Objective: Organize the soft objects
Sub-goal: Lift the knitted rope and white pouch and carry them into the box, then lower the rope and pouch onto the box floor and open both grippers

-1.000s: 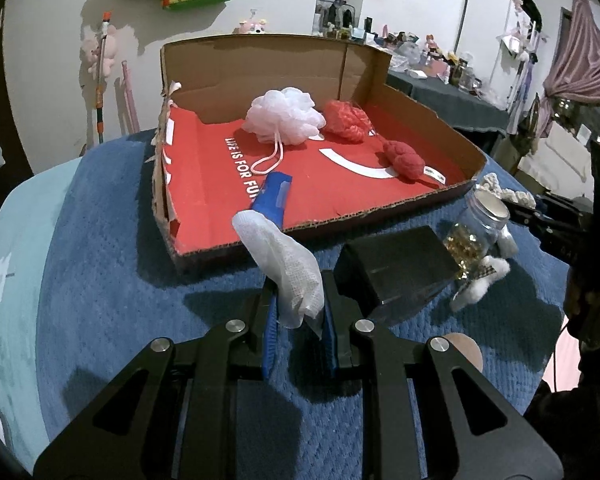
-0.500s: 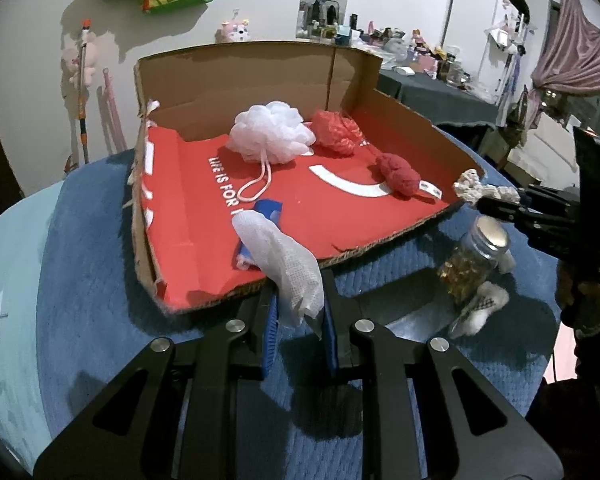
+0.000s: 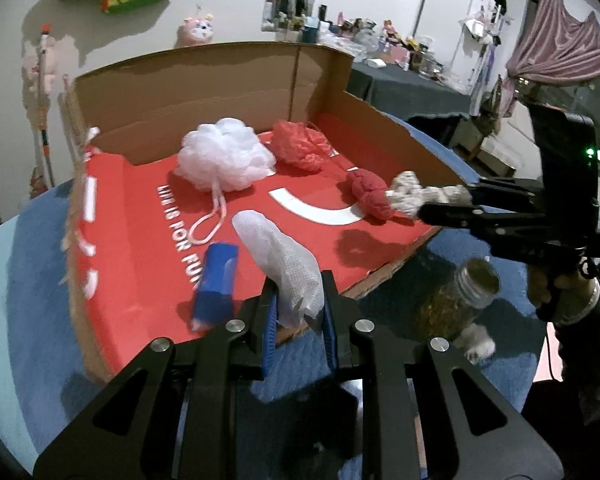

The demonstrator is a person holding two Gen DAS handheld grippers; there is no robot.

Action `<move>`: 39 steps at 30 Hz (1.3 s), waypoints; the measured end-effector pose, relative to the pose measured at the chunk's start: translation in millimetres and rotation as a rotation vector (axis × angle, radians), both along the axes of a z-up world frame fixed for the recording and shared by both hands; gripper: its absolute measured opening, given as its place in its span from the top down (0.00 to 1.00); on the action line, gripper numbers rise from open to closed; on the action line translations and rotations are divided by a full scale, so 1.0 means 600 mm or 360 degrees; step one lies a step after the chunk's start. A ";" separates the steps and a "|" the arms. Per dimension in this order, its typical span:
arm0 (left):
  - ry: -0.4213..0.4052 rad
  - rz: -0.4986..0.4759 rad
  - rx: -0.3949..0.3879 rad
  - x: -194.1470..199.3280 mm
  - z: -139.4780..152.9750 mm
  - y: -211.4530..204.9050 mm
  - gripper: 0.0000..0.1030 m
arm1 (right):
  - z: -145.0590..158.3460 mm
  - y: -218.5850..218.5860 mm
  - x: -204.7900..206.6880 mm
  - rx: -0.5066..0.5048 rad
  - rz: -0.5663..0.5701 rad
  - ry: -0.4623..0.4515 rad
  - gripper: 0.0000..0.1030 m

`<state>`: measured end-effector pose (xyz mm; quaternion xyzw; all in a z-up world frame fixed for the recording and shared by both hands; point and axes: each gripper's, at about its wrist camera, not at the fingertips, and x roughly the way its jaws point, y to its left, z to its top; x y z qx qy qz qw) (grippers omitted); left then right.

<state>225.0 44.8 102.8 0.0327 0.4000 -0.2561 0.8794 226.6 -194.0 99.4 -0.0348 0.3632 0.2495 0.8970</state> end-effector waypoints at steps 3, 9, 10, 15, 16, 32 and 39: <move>0.0046 -0.0043 -0.0010 0.023 -0.003 -0.015 0.83 | 0.000 0.017 0.023 -0.0011 0.0060 0.0035 0.71; 0.0172 -0.0126 0.0017 0.069 -0.029 -0.046 0.83 | -0.012 0.047 0.068 -0.0051 0.0175 0.0138 0.71; 0.0189 -0.0131 0.0034 0.077 -0.034 -0.051 0.83 | -0.016 0.050 0.076 -0.0059 0.0193 0.0159 0.71; 0.0265 -0.0152 0.0070 0.104 -0.054 -0.064 0.83 | -0.038 0.068 0.109 -0.0134 0.0257 0.0227 0.71; 0.0278 -0.0159 0.0071 0.108 -0.057 -0.066 0.83 | -0.041 0.071 0.113 -0.0145 0.0264 0.0236 0.71; 0.0320 -0.0175 0.0130 0.137 -0.077 -0.071 0.82 | -0.074 0.099 0.136 -0.0253 0.0319 0.0290 0.69; 0.0273 -0.0181 0.0223 0.131 -0.078 -0.085 0.80 | -0.073 0.101 0.134 -0.0278 0.0331 0.0268 0.66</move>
